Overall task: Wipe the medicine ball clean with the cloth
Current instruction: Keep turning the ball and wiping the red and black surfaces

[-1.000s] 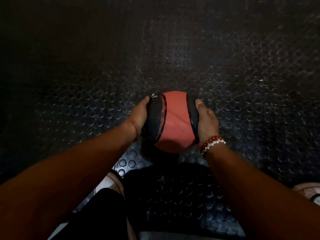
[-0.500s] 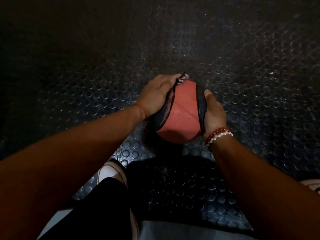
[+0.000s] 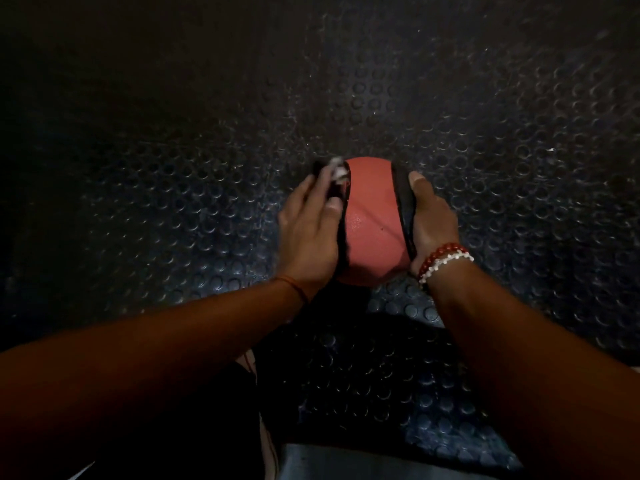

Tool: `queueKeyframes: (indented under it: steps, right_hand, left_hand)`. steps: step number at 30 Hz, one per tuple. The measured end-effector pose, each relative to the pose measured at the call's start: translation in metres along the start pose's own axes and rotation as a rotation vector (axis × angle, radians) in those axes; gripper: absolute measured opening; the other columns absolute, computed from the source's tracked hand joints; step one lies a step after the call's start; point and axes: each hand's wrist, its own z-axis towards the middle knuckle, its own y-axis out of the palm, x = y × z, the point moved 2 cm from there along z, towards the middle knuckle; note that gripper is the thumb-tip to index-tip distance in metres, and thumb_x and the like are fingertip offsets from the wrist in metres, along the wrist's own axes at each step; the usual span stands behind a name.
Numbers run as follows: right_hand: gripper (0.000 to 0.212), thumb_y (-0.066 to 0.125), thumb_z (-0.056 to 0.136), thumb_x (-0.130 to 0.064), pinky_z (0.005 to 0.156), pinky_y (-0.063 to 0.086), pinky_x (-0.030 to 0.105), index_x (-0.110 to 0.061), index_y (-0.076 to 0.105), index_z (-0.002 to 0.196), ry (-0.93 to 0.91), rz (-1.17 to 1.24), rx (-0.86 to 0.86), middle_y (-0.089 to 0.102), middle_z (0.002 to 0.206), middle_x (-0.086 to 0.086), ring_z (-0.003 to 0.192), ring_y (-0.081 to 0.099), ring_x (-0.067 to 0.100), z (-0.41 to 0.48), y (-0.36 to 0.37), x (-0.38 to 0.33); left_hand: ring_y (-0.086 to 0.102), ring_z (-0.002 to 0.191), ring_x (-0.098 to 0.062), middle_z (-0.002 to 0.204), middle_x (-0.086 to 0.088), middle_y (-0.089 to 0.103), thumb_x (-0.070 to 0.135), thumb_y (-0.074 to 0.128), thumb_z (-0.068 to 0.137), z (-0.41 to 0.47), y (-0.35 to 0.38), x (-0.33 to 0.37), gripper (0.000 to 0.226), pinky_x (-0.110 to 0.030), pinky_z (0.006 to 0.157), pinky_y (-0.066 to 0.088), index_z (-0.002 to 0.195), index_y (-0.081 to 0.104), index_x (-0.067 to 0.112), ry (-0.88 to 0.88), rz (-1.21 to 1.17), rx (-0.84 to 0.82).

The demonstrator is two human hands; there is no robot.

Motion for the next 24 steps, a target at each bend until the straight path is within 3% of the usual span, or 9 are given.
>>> queueKeyframes:
  steps: [2, 5, 9, 11, 13, 15, 19, 22, 24]
  right_hand:
    - [0.047, 0.059, 0.086, -0.052, 0.064, 0.043, 0.014, -0.012, 0.067, 0.109, -0.050, -0.023, -0.004, 0.066, 0.097, -0.003, 0.083, 0.059, 0.009, 0.001, 0.000, 0.000]
    - [0.042, 0.049, 0.093, -0.048, 0.051, 0.035, 0.000, -0.015, 0.065, 0.113, -0.084, -0.047, -0.020, 0.059, 0.098, -0.005, 0.070, 0.049, -0.003, 0.000, -0.001, -0.001]
    - [0.056, 0.062, 0.075, -0.059, 0.074, 0.049, 0.023, -0.010, 0.069, 0.101, -0.047, -0.002, 0.023, 0.071, 0.098, -0.001, 0.089, 0.066, 0.013, -0.008, 0.004, 0.000]
    - [0.063, 0.063, 0.068, -0.063, 0.076, 0.051, 0.026, -0.008, 0.070, 0.099, -0.053, -0.004, 0.037, 0.072, 0.098, 0.003, 0.093, 0.067, 0.019, -0.010, 0.006, 0.004]
    - [0.060, 0.065, 0.071, -0.060, 0.072, 0.051, 0.024, -0.008, 0.069, 0.100, -0.044, 0.004, 0.047, 0.072, 0.099, 0.004, 0.094, 0.067, 0.020, -0.011, 0.006, 0.005]
    - [0.059, 0.067, 0.065, -0.061, 0.078, 0.054, 0.029, -0.010, 0.069, 0.095, -0.025, 0.036, 0.031, 0.072, 0.097, 0.002, 0.093, 0.068, 0.021, -0.011, 0.005, 0.005]
    - [0.045, 0.066, 0.075, -0.056, 0.076, 0.050, 0.016, -0.013, 0.063, 0.085, -0.029, -0.020, 0.013, 0.069, 0.092, -0.001, 0.079, 0.063, 0.010, -0.009, 0.003, 0.004]
    - [0.063, 0.065, 0.057, -0.067, 0.087, 0.055, 0.036, -0.013, 0.068, 0.090, -0.035, -0.007, 0.007, 0.073, 0.093, 0.000, 0.088, 0.068, 0.016, -0.013, 0.005, 0.003]
    - [0.060, 0.064, 0.053, -0.066, 0.090, 0.055, 0.042, -0.018, 0.068, 0.088, -0.054, 0.021, -0.004, 0.073, 0.094, 0.000, 0.092, 0.069, 0.017, -0.017, 0.005, 0.006]
  left_hand:
    - [0.032, 0.137, -0.017, 0.143, -0.011, 0.051, 0.031, 0.037, 0.099, 0.018, 0.000, 0.009, 0.045, -0.035, 0.117, 0.020, 0.140, 0.053, 0.021, 0.461, 0.254, -0.086]
    - [0.046, 0.131, -0.027, 0.138, -0.013, 0.057, 0.034, 0.035, 0.099, 0.046, 0.005, 0.016, 0.046, -0.039, 0.115, 0.027, 0.135, 0.058, 0.019, 0.633, 0.430, -0.248]
    - [0.044, 0.131, -0.019, 0.142, -0.001, 0.053, 0.039, 0.031, 0.100, 0.090, 0.012, 0.014, 0.047, -0.030, 0.113, 0.026, 0.139, 0.053, 0.026, 0.305, 0.411, -0.459]
    - [0.042, 0.136, -0.019, 0.149, -0.004, 0.047, 0.037, 0.028, 0.101, 0.107, 0.015, 0.011, 0.050, -0.024, 0.113, 0.025, 0.143, 0.049, 0.019, 0.083, 0.378, -0.569]
    - [0.043, 0.136, -0.022, 0.150, -0.010, 0.045, 0.029, 0.034, 0.106, 0.116, 0.014, 0.005, 0.044, -0.016, 0.101, 0.028, 0.142, 0.049, 0.009, -0.165, 0.288, -0.514]
    - [0.048, 0.131, -0.024, 0.144, -0.014, 0.051, 0.028, 0.037, 0.105, 0.110, 0.009, 0.000, 0.042, -0.018, 0.095, 0.033, 0.136, 0.054, 0.004, -0.343, 0.189, -0.416]
    - [0.038, 0.137, -0.022, 0.148, -0.006, 0.046, 0.027, 0.027, 0.107, 0.071, 0.003, 0.003, 0.043, -0.028, 0.114, 0.023, 0.143, 0.048, 0.019, -0.115, 0.214, -0.342]
    - [0.036, 0.137, -0.018, 0.146, -0.005, 0.047, 0.033, 0.033, 0.104, 0.044, 0.000, 0.014, 0.043, -0.028, 0.112, 0.017, 0.143, 0.049, 0.023, 0.199, 0.310, -0.237]
    - [0.041, 0.133, -0.025, 0.142, -0.009, 0.052, 0.038, 0.030, 0.100, 0.035, 0.002, 0.019, 0.050, -0.033, 0.113, 0.022, 0.139, 0.054, 0.020, 0.388, 0.409, -0.223]
